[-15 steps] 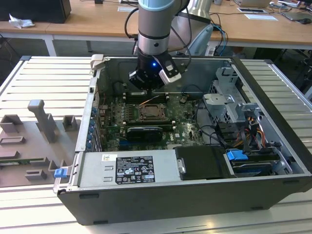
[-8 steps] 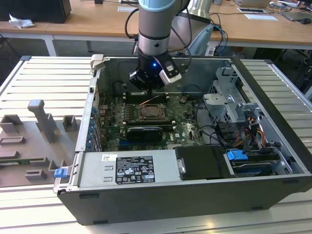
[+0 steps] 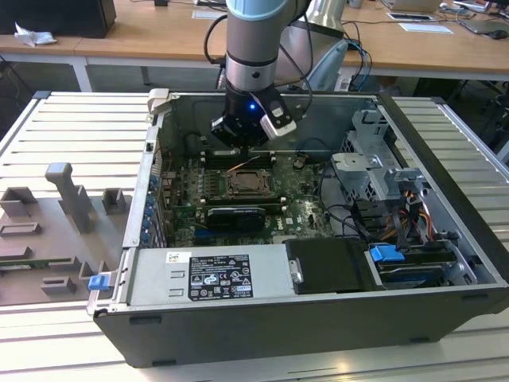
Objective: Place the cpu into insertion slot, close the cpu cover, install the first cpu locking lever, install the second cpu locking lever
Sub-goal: 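Install the first cpu locking lever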
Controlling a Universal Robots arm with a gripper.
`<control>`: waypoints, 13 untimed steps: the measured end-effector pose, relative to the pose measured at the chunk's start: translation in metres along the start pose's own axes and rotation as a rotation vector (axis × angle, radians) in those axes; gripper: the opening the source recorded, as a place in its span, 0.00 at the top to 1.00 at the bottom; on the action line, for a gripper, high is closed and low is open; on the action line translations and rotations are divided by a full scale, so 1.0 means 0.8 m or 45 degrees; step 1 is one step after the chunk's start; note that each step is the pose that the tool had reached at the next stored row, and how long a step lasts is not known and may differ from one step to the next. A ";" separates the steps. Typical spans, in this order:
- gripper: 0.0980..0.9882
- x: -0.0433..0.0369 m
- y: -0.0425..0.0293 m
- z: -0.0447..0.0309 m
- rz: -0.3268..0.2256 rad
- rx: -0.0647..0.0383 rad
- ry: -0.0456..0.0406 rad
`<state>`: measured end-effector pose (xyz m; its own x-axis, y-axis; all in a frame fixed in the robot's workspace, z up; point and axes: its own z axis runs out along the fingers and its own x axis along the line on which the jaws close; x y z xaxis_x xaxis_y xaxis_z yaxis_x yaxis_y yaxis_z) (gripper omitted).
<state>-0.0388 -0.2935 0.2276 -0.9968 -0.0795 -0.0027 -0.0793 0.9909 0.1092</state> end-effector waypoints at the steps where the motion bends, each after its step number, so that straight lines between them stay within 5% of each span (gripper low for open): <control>1: 0.99 0.000 0.0000 0.0004 0.000 0.000 0.000; 13: 0.99 -0.010 0.0031 0.0026 -0.004 -0.005 0.000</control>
<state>-0.0310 -0.2902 0.2258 -0.9966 -0.0823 -0.0030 -0.0821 0.9902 0.1132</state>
